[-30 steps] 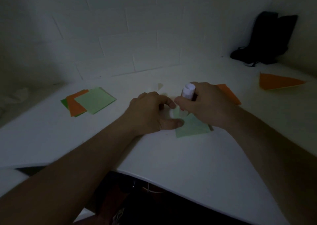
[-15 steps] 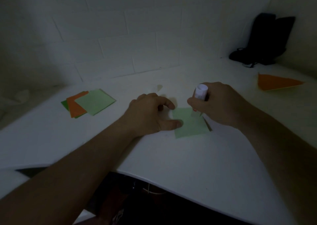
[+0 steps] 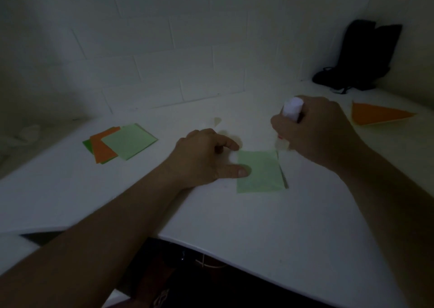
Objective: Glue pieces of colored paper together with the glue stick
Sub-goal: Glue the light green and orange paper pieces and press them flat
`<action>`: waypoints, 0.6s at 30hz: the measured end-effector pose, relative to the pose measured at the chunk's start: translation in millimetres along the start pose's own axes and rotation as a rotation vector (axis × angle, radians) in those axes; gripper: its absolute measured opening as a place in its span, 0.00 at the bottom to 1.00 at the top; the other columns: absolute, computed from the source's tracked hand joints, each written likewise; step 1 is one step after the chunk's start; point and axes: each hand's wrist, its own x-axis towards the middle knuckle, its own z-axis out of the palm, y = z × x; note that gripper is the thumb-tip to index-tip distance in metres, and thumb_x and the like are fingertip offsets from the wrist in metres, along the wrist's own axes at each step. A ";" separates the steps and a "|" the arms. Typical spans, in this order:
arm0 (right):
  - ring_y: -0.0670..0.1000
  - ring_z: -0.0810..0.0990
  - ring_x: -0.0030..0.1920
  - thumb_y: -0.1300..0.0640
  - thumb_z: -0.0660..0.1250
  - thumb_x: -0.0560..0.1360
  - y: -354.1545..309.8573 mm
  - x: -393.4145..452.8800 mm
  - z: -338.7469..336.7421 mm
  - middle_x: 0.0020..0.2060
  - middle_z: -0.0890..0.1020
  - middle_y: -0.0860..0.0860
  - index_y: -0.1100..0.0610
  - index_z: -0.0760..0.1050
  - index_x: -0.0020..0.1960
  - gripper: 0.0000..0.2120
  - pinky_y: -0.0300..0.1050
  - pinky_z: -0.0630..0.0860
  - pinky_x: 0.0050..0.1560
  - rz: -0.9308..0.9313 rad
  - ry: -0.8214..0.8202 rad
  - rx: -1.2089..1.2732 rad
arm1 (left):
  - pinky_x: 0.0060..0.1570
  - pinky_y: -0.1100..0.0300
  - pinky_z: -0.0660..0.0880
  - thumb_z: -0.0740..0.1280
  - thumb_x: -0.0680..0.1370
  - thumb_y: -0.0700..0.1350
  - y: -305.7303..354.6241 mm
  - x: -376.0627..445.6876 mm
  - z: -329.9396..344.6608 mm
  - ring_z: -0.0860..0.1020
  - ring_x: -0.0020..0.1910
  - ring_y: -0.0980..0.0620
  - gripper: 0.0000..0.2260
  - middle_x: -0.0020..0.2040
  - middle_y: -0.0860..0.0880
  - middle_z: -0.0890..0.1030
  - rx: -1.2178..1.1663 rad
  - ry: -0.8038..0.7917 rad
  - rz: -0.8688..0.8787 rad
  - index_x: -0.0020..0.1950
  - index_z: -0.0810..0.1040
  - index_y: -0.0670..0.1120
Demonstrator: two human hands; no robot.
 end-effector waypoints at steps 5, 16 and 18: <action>0.47 0.78 0.34 0.50 0.68 0.78 -24.5 -1.2 15.8 0.31 0.80 0.52 0.56 0.76 0.36 0.15 0.37 0.70 0.33 0.088 -0.073 0.116 | 0.54 0.47 0.78 0.65 0.58 0.79 1.7 -0.1 4.6 0.77 0.47 0.54 0.33 0.46 0.60 0.75 -0.005 0.087 0.000 0.58 0.78 0.65; 0.51 0.79 0.35 0.50 0.67 0.80 -28.5 -5.1 39.9 0.34 0.80 0.55 0.58 0.75 0.39 0.15 0.50 0.76 0.39 0.149 -0.245 0.188 | 0.52 0.50 0.78 0.69 0.58 0.76 5.2 -2.1 4.0 0.77 0.44 0.57 0.22 0.43 0.59 0.76 -0.042 0.086 -0.062 0.42 0.74 0.63; 0.51 0.79 0.34 0.50 0.66 0.81 -28.2 -4.8 39.2 0.33 0.80 0.56 0.59 0.75 0.39 0.15 0.53 0.76 0.39 0.150 -0.253 0.190 | 0.52 0.50 0.78 0.68 0.57 0.77 5.9 -2.5 3.6 0.76 0.43 0.58 0.24 0.42 0.59 0.76 -0.044 0.083 -0.067 0.43 0.74 0.62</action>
